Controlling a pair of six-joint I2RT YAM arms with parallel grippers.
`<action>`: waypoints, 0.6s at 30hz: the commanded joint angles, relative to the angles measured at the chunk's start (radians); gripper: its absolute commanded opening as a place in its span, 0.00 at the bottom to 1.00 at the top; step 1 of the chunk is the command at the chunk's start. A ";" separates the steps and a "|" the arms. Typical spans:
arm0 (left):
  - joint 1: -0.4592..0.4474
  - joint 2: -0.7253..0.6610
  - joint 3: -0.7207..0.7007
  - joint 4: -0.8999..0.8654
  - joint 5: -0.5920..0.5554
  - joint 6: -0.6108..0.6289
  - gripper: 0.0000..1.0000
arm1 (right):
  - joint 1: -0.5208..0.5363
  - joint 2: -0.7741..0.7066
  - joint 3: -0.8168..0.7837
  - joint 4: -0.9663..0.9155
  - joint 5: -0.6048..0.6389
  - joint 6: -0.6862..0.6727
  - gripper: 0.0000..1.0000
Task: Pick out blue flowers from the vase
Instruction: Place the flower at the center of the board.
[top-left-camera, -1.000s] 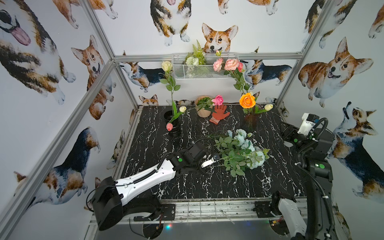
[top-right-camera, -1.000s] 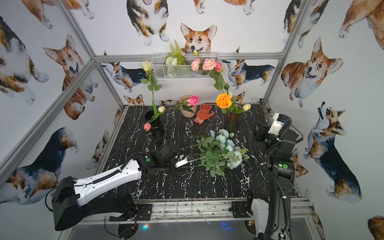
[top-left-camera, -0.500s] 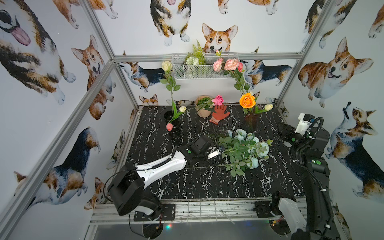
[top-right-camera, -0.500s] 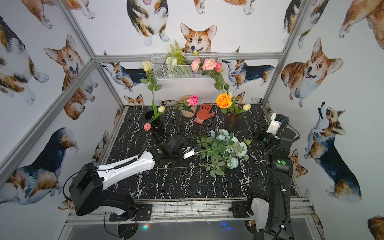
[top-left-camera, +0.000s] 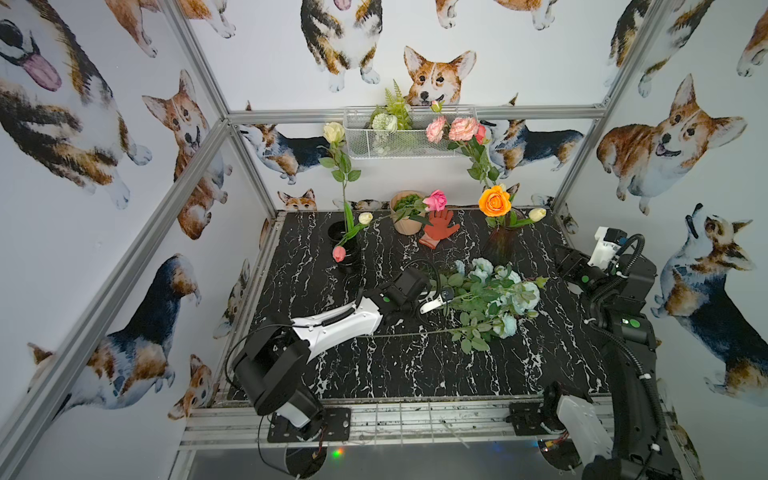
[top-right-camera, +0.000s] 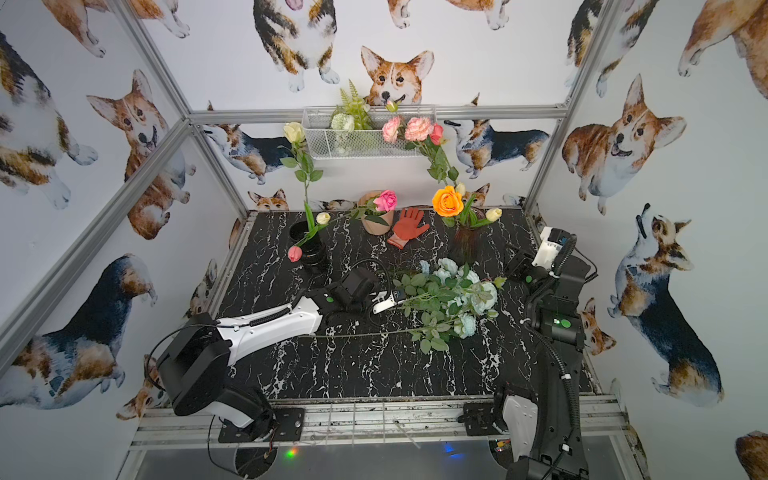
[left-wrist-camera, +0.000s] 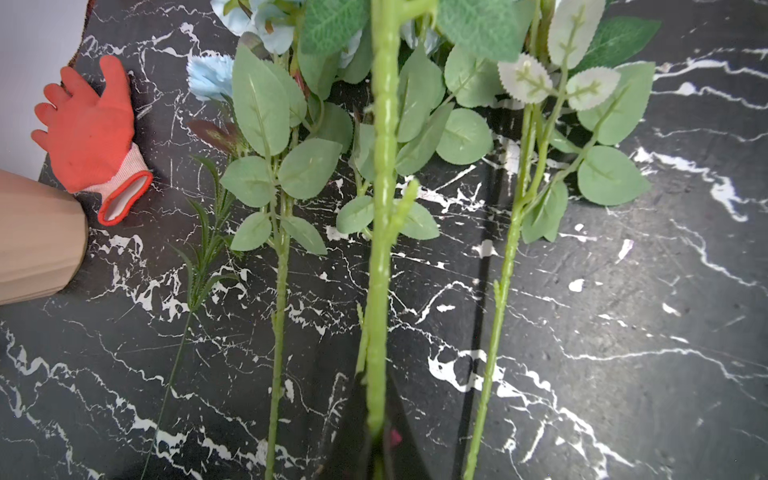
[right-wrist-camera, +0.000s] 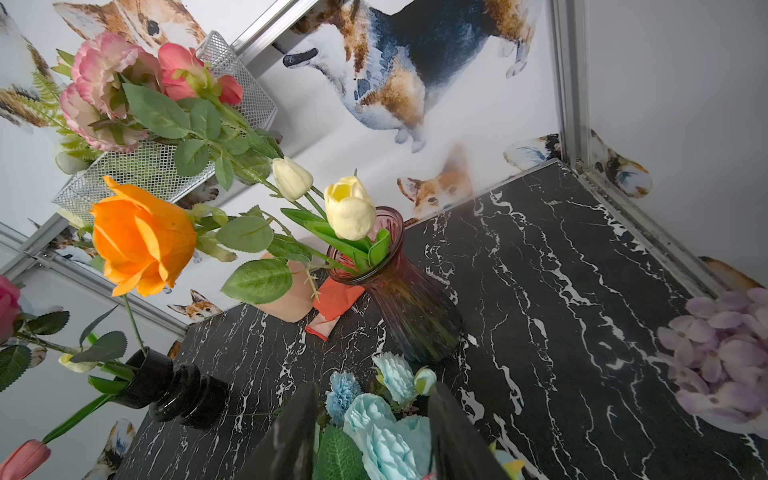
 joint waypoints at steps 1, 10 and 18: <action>0.002 0.015 -0.011 0.043 -0.018 0.023 0.00 | -0.002 -0.003 -0.005 0.041 -0.012 0.008 0.47; 0.012 0.043 -0.013 0.038 -0.049 0.024 0.03 | -0.004 -0.003 -0.010 0.042 -0.015 0.003 0.47; 0.015 0.016 -0.029 0.050 -0.092 0.030 0.64 | -0.004 0.000 -0.006 0.042 -0.018 0.004 0.47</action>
